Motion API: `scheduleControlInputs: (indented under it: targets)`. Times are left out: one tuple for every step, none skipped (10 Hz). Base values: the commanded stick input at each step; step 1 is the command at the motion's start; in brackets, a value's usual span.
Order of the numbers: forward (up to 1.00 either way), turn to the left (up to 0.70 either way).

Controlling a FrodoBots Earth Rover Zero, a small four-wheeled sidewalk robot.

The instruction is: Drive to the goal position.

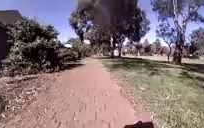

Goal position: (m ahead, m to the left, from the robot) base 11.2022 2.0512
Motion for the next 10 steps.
scheduleControlInputs:
  targets:
    - [0.70,0.00]
    - [0.70,0.00]
    - [0.70,0.00]
    - [0.70,0.00]
    - [0.70,0.04]
    - [0.70,0.08]
    - [0.70,0.13]
    - [0.70,0.27]
    - [0.70,0.15]
    - [0.70,0.03]
